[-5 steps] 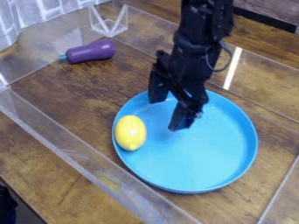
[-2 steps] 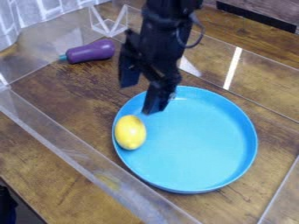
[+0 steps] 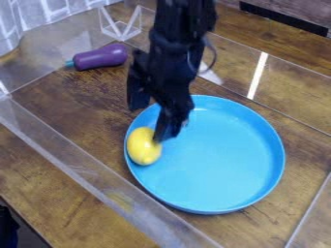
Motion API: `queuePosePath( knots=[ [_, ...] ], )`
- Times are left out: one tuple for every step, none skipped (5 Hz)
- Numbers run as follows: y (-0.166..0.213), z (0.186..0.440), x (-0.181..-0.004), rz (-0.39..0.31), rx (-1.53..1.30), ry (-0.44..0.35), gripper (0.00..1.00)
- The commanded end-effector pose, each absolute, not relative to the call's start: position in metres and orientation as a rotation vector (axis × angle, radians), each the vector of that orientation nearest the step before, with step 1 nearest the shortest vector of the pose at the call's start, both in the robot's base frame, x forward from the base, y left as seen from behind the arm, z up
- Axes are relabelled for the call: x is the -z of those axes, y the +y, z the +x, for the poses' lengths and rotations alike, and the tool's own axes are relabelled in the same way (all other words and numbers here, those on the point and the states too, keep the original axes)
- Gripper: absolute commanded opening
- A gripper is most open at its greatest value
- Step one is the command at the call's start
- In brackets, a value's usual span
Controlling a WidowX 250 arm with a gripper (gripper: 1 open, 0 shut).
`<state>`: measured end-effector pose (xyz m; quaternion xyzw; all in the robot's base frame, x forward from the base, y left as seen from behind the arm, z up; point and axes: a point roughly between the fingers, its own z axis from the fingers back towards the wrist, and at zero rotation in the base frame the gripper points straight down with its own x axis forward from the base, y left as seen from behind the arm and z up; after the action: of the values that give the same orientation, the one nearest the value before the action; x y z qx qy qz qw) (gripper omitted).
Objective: Put the lemon on the blue tray
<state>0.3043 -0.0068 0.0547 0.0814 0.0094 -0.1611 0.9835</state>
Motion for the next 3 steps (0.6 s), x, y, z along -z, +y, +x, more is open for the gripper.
queuePosePath(
  knots=[
    [-0.010,0.308,-0.048,0.174,0.338,-0.015,1.00],
    [-0.018,0.309,-0.035,0.175,0.328,-0.004,1.00],
    [-0.032,0.311,-0.038,0.186,0.318,-0.009,0.00]
  ],
)
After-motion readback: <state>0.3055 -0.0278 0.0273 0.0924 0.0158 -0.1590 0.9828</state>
